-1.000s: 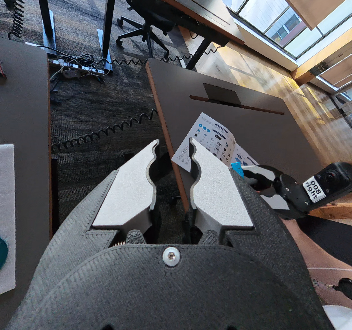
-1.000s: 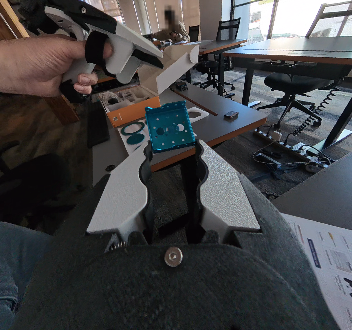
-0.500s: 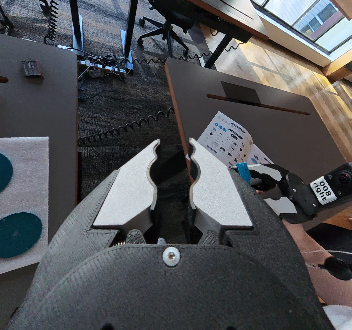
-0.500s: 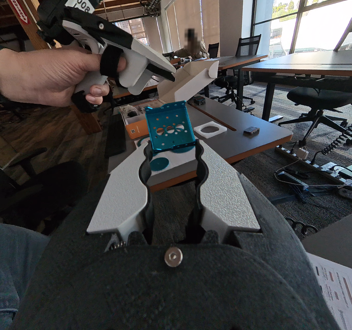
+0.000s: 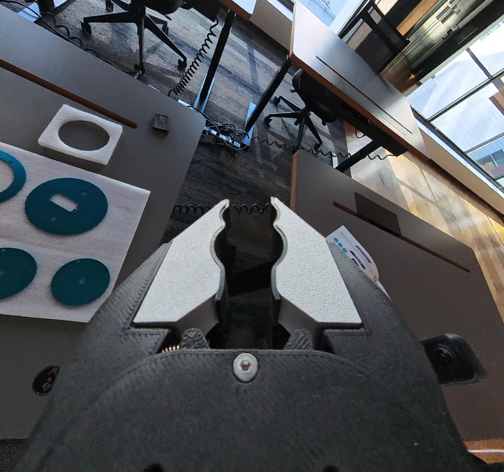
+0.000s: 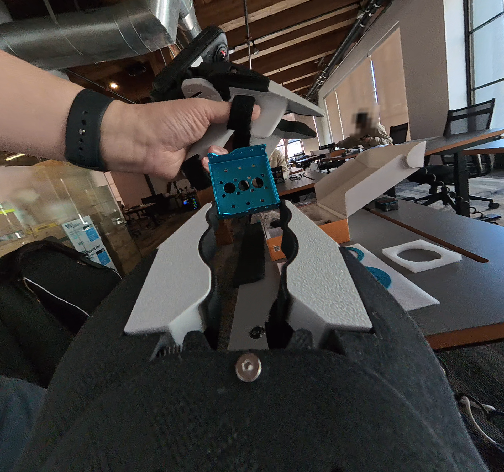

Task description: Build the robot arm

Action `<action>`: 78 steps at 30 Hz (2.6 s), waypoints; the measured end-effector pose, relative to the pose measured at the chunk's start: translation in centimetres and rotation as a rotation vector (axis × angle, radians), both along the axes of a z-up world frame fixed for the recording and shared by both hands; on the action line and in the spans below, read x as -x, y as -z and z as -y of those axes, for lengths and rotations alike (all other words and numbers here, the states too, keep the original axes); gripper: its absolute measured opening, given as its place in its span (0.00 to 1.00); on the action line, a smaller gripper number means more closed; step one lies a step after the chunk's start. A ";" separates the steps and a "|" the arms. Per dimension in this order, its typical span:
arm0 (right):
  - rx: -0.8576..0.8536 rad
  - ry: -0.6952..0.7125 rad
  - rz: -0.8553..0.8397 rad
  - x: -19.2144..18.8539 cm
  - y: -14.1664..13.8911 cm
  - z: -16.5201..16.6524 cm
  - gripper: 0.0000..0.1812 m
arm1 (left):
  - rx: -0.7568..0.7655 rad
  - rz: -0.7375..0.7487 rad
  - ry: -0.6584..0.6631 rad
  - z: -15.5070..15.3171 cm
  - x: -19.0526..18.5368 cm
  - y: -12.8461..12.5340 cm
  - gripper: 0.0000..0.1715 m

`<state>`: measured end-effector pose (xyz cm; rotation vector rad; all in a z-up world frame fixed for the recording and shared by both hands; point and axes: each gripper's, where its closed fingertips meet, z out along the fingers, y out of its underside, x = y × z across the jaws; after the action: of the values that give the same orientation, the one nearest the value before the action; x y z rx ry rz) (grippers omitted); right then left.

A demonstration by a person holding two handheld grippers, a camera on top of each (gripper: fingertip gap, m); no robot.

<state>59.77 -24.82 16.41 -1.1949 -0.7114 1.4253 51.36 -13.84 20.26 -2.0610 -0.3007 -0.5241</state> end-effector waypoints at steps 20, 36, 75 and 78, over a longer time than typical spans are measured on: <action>-0.022 -0.156 0.204 8.7 3.0 7.3 0.24 | -0.011 0.093 -0.015 8.8 7.9 4.4 0.15; -0.200 -0.050 0.888 15.6 17.9 -0.5 0.25 | -0.187 -0.113 0.143 19.8 23.7 14.3 0.16; -0.338 -0.409 1.221 21.7 31.2 -8.8 0.25 | 0.064 -0.524 1.033 4.3 16.0 33.2 0.34; -0.350 -0.422 1.227 21.4 31.1 -9.0 0.26 | 0.072 -0.623 1.107 4.1 16.2 33.7 0.34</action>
<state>38.38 -15.84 -14.70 -1.6288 -2.0463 0.6682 35.14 -17.97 -13.44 -2.2005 1.2557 -0.4539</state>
